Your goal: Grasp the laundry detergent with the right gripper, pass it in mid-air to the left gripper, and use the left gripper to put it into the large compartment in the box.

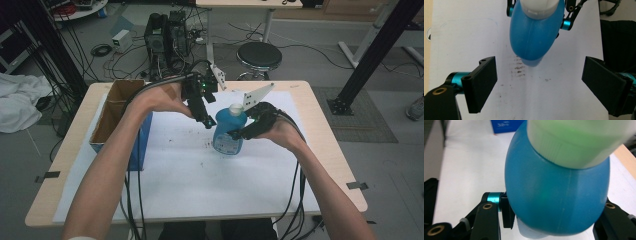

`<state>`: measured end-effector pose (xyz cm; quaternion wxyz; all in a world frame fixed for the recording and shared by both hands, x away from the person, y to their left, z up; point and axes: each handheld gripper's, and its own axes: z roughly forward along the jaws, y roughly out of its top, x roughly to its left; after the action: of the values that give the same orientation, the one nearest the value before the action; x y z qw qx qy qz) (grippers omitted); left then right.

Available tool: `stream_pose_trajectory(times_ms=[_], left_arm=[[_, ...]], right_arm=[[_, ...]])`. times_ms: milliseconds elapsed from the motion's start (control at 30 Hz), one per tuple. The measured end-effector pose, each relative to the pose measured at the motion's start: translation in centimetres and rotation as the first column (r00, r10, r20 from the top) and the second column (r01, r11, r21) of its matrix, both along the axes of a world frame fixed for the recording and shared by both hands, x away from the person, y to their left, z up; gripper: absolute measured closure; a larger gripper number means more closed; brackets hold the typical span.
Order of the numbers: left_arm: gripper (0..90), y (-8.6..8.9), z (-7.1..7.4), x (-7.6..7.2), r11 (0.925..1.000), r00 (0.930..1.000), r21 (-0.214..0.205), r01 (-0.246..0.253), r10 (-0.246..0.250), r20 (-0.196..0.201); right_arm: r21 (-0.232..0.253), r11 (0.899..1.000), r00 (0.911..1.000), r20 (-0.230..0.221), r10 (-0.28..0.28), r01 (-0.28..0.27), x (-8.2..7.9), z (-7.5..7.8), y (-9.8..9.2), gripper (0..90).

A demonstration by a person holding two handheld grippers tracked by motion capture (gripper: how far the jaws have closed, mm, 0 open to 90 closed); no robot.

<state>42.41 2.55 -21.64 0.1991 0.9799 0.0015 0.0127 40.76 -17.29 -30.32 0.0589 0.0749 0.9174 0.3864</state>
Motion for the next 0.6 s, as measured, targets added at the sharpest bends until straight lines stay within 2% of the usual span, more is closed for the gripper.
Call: stream_pose_trajectory(times_ms=[67, 133, 167, 233, 300, 400, 467, 533, 567, 600], left_arm=[[13.0, -0.4, -0.1, -0.2, 1.0000, 1.0000, -0.001, -0.006, 0.006, -0.006], [12.9, -0.7, -0.1, -0.3, 0.9999, 1.0000, 0.013, 0.007, -0.007, -0.005], [12.9, -1.0, -0.1, -0.4, 0.9999, 1.0000, 0.014, 0.007, -0.007, -0.005], [12.9, -1.4, -0.4, -0.5, 0.9999, 1.0000, 0.014, 0.002, -0.002, -0.009], [12.9, -1.8, -0.5, -0.5, 0.9993, 0.9999, 0.034, 0.014, -0.014, 0.001], [12.9, -2.3, -0.8, -0.5, 0.9993, 0.9998, 0.033, 0.020, -0.020, -0.004], [12.9, -2.7, -1.3, -0.5, 0.9998, 0.9999, 0.013, 0.012, -0.012, -0.010], [12.9, -2.8, -1.4, -0.5, 0.9999, 0.9998, 0.011, 0.013, -0.013, -0.017], [12.9, -2.8, -1.6, -0.5, 0.9998, 0.9998, 0.012, 0.015, -0.015, -0.016], [12.9, -2.9, -1.7, -0.4, 0.9996, 0.9997, 0.017, 0.023, -0.023, -0.010]], right_arm=[[-0.006, 1.000, 0.9994, -0.028, 0.018, -0.019, -0.2, 0.0, 0.2, 46.0], [0.005, 1.000, 0.9997, -0.015, 0.020, -0.020, -0.2, -0.1, 0.4, 46.0], [-0.009, 0.999, 0.9988, -0.035, 0.033, -0.033, -0.2, 0.1, 0.4, 46.0], [-0.012, 1.000, 0.9993, -0.024, 0.027, -0.027, -0.2, -0.1, 0.5, 45.9], [-0.005, 0.998, 0.9978, 0.015, 0.064, -0.064, 0.1, -0.1, 0.6, 45.9], [-0.007, 0.997, 0.9972, 0.012, 0.074, -0.074, 0.0, -0.1, 0.6, 45.9], [0.005, 0.997, 0.9972, 0.016, 0.073, -0.073, -0.1, -0.2, 0.7, 45.9], [0.006, 0.997, 0.9971, 0.015, 0.075, -0.075, -0.1, -0.2, 0.7, 45.9], [0.004, 0.998, 0.9977, -0.008, 0.068, -0.068, -0.3, -0.1, 0.7, 45.9], [0.004, 0.998, 0.9977, -0.008, 0.068, -0.068, -0.3, -0.1, 0.7, 45.9]])
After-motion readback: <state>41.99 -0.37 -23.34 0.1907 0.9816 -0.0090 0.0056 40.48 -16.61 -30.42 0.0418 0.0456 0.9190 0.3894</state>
